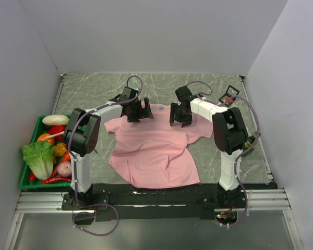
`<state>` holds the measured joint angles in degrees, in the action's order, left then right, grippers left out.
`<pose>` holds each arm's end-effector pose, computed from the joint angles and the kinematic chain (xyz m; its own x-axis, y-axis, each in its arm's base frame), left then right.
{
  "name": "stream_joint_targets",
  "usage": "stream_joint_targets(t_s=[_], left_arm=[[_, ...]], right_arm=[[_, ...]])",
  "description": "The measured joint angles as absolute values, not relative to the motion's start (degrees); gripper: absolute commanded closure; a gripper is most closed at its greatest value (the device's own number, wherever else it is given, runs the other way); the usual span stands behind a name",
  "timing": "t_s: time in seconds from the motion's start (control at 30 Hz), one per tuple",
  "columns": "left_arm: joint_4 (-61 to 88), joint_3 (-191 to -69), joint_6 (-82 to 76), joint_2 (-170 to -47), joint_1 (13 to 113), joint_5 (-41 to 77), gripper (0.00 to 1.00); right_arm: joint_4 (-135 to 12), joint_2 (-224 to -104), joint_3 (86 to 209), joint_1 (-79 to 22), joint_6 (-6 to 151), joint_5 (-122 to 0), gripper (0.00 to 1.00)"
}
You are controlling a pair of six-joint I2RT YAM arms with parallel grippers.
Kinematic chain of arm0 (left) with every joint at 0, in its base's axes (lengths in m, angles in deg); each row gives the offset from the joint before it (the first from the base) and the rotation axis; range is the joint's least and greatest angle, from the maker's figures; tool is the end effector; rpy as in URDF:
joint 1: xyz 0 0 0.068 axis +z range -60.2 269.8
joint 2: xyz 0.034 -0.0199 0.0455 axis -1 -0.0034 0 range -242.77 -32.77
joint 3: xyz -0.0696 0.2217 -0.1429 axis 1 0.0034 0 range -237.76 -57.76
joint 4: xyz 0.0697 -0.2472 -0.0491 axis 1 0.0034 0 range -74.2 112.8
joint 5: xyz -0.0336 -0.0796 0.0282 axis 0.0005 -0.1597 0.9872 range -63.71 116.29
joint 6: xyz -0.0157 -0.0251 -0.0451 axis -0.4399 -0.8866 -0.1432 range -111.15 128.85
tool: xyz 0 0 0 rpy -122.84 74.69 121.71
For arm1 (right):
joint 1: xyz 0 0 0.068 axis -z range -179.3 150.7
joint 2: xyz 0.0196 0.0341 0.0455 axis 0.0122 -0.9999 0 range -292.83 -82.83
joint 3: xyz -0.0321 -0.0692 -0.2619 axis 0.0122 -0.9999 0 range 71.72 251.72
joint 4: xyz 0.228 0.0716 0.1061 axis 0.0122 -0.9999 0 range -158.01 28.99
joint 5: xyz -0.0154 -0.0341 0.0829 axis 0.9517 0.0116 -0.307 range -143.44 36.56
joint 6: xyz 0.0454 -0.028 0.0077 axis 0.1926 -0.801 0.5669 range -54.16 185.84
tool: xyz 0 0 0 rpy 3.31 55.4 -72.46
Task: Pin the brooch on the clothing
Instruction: Flatten out the crumpled clothing at the center of the board.
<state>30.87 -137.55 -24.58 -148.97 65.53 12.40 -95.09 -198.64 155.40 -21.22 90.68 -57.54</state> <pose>0.3948 -0.1874 0.1683 -0.8902 -0.1853 -0.4163 0.0538 0.8644 -0.4998 0.3873 0.1585 0.1715 -0.9380 0.0742 -0.3387 -0.0056 0.9735 0.2288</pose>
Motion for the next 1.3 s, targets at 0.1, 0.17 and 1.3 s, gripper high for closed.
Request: stream_joint_targets(t_s=[0.1, 0.17, 1.3], left_arm=[[29.87, -138.14, -24.62, -149.72, 66.30, 11.57, 0.04], [29.25, -138.91, -24.75, -150.57, 66.82, 10.83, 0.04], [32.90, -160.30, -20.40, -163.92, 73.75, 11.11, 0.04]], right_arm=[[-95.14, -200.15, 156.90, -21.15, 91.05, -57.89, 0.28], [-95.20, -201.22, 158.24, -21.11, 91.27, -58.11, 0.28], [-103.42, -221.81, 193.65, -16.01, 90.24, -66.81, 0.28]])
